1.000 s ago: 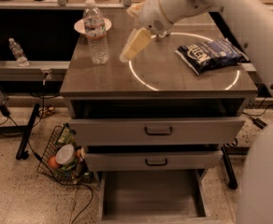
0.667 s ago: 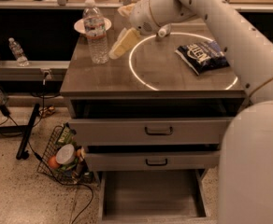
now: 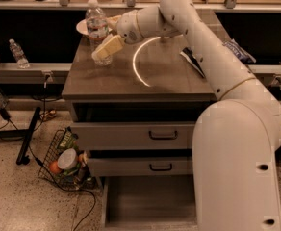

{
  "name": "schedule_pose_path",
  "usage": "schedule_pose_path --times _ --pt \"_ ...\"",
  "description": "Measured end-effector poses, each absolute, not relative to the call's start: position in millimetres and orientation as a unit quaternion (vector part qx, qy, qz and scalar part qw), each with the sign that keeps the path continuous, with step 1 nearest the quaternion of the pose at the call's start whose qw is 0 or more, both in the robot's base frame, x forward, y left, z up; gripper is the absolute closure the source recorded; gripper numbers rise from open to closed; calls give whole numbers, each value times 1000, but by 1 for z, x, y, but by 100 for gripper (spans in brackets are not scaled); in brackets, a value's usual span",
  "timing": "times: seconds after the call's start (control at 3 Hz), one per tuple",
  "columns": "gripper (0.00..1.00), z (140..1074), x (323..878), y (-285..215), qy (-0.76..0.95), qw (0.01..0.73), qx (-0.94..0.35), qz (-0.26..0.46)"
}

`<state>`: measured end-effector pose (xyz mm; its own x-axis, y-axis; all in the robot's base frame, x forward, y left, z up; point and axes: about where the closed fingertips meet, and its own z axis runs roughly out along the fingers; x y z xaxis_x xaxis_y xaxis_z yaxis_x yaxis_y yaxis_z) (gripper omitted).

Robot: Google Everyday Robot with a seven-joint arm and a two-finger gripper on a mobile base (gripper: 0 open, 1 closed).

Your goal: Place water bottle into bottom drawer

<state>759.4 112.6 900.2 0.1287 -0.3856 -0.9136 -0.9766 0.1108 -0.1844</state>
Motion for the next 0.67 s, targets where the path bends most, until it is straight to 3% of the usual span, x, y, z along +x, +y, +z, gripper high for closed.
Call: schedule_pose_path --times 0.33,0.67 --pt "25 897 755 130 577 456 -578 353" --pt "49 915 744 133 562 461 -575 375"
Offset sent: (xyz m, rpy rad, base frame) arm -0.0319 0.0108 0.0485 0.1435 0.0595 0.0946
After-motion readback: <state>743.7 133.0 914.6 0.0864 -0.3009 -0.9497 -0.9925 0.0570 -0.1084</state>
